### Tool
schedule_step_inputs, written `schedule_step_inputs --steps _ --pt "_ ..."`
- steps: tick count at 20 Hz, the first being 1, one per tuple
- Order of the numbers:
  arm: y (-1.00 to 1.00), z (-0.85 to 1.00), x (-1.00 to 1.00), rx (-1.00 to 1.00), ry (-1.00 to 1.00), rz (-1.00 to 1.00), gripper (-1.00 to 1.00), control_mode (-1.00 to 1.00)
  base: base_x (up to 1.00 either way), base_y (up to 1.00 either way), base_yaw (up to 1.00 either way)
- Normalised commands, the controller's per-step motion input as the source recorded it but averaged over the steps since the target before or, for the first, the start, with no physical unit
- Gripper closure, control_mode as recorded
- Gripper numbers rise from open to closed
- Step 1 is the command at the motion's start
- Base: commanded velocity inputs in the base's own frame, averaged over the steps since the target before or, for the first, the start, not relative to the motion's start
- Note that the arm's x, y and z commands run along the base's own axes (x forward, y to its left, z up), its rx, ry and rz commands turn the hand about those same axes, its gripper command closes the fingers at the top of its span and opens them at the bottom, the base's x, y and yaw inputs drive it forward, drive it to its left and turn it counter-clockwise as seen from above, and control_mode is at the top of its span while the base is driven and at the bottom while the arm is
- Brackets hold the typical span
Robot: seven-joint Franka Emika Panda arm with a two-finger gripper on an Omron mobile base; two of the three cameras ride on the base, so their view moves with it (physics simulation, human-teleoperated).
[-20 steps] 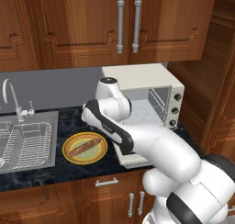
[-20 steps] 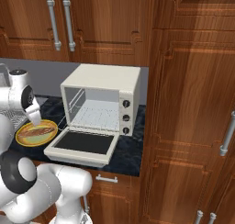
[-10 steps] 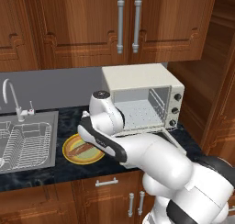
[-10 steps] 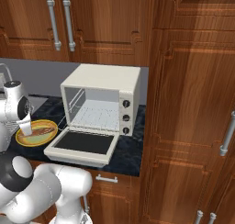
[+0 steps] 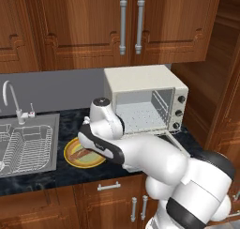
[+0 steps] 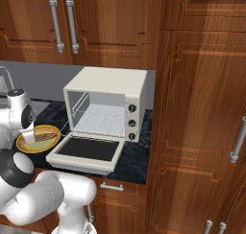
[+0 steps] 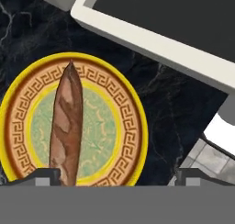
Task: Pull the toaster oven rack outwards. Pick up the baguette from the plate and place it on the toaster oven rack. Close the toaster oven door fully and set the temperature to the lowest setting.
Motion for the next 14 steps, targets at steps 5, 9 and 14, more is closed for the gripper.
schedule_step_inputs --steps 5,9,14 --pt "0.00 -0.17 0.24 0.00 0.01 0.02 -1.00 -1.00 0.00 0.00 0.00" --pt "0.00 -0.25 0.31 0.00 0.08 0.03 -1.00 -1.00 0.00 0.00 0.00" --pt "0.00 -0.18 0.24 0.01 0.16 0.12 -1.00 -1.00 0.00 0.00 0.00"
